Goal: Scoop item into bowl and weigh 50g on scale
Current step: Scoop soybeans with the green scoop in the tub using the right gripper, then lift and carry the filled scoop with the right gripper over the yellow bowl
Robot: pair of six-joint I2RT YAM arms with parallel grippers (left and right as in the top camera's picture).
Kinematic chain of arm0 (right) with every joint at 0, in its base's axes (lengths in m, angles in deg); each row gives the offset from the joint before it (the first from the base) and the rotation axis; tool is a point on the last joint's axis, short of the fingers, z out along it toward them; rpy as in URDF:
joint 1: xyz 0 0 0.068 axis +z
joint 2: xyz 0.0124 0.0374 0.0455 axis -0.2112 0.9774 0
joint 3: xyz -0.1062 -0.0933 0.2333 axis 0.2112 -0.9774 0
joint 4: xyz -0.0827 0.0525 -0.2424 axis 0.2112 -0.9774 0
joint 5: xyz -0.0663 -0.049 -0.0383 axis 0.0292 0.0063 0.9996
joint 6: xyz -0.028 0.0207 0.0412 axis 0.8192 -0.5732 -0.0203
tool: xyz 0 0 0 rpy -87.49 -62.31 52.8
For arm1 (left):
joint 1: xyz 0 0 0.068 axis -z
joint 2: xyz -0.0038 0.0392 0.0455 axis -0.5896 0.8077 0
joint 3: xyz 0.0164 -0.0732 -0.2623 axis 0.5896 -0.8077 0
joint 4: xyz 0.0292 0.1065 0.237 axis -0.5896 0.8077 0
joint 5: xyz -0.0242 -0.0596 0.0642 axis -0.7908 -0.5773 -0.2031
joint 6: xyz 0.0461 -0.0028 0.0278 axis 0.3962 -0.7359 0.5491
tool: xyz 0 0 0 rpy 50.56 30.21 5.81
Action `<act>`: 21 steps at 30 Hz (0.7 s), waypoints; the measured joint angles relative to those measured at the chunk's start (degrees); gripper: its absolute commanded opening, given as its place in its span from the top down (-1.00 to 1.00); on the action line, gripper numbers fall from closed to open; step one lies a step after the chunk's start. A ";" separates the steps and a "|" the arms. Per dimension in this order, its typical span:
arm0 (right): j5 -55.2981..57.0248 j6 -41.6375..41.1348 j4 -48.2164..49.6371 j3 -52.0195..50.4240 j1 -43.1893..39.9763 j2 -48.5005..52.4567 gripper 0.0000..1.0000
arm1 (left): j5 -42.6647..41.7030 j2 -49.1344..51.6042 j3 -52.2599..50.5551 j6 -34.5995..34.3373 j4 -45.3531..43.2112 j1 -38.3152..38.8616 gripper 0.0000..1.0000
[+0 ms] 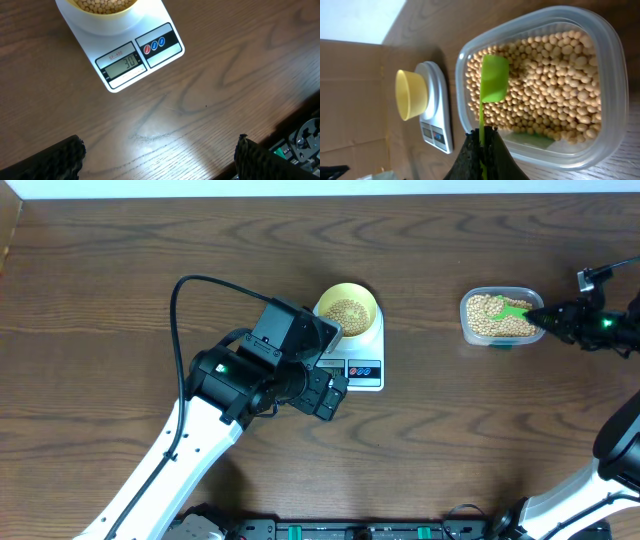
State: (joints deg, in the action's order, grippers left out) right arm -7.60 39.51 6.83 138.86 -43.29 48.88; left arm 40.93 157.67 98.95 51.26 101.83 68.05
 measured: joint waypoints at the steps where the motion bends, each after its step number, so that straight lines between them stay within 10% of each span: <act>1: -0.72 0.00 -0.07 0.00 -0.22 0.00 0.98 | 0.00 0.00 0.00 0.00 0.00 0.00 -0.96; 21: -16.94 0.07 -4.37 0.00 -2.05 0.00 0.98 | 0.00 0.00 0.00 0.00 0.00 0.00 -0.96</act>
State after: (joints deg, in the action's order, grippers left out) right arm -24.54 39.58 2.45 138.86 -45.34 48.88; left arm 40.93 157.67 98.95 51.26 101.83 68.05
